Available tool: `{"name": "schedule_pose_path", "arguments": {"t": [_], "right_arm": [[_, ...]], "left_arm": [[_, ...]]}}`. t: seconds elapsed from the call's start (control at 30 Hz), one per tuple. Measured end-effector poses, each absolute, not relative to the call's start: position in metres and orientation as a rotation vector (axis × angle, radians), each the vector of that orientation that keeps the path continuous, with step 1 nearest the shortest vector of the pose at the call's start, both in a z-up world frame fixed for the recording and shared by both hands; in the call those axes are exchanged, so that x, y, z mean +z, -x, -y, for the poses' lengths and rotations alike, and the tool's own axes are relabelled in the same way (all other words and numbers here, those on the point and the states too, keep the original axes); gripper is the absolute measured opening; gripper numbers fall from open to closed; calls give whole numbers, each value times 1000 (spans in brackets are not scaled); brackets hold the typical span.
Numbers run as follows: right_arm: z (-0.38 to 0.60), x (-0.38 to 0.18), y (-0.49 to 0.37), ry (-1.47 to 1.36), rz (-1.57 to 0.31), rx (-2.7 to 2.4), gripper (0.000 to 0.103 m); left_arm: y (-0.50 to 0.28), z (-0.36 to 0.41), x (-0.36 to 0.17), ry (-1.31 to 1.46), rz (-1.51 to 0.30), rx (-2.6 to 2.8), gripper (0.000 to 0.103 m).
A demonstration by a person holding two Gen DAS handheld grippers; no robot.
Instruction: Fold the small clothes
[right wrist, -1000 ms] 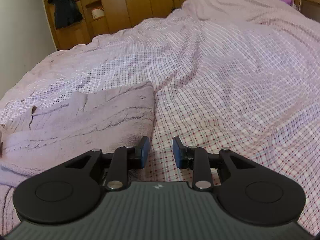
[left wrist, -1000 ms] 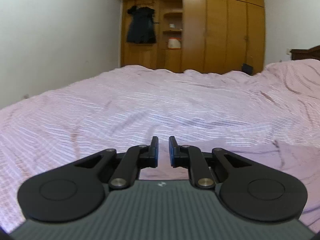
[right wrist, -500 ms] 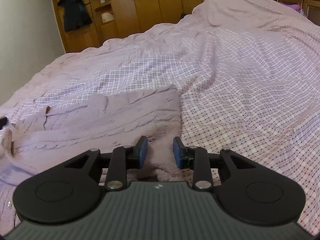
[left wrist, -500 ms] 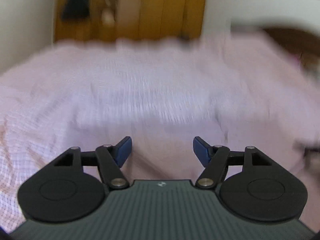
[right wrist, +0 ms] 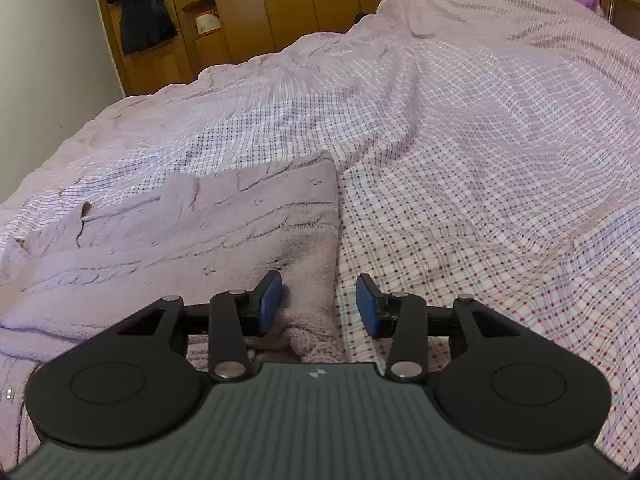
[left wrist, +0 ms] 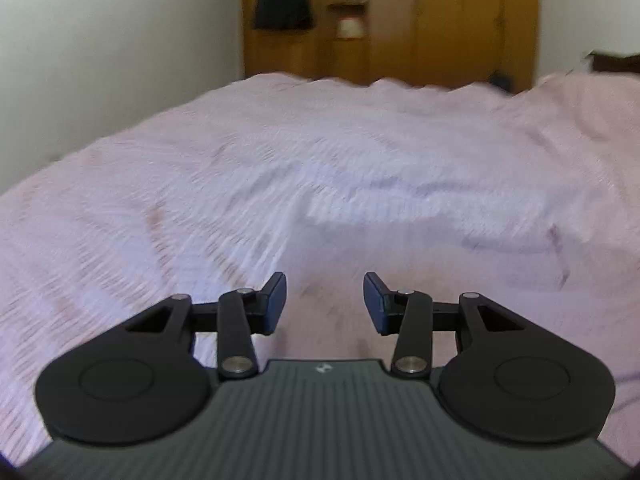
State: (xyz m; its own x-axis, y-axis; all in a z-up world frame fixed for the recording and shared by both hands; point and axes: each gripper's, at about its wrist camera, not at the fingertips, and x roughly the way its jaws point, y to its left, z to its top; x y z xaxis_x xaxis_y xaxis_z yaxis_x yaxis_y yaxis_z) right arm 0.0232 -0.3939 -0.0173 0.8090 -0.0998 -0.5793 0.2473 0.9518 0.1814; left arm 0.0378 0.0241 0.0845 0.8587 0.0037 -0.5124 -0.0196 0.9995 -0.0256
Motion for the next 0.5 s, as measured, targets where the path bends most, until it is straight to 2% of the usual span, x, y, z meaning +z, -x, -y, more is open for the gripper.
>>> {"name": "schedule_pose_path", "arguments": {"t": [0.1,0.17,0.3,0.4,0.43,0.5], "right_arm": [[390,-19,-26,-233,-601,-192,47],[389,-20,-27,-220,-600,-189,48],[398,-22,-27,-240,-609,-187,54],[402,-23,-26,-267,-611,-179,55],[403,-23,-25,-266,-611,-178,56],[402,-23,-23,-266,-608,-177,56]], "left_arm": [[-69,-48,72,197,-725,-29,45],[-73,-57,60,292,-760,-13,45],[-52,-22,59,4,-702,-43,43],[-41,-14,55,-27,-696,-77,16],[-45,-12,55,-19,-689,-76,12],[-44,-13,61,13,-656,-77,11]]}}
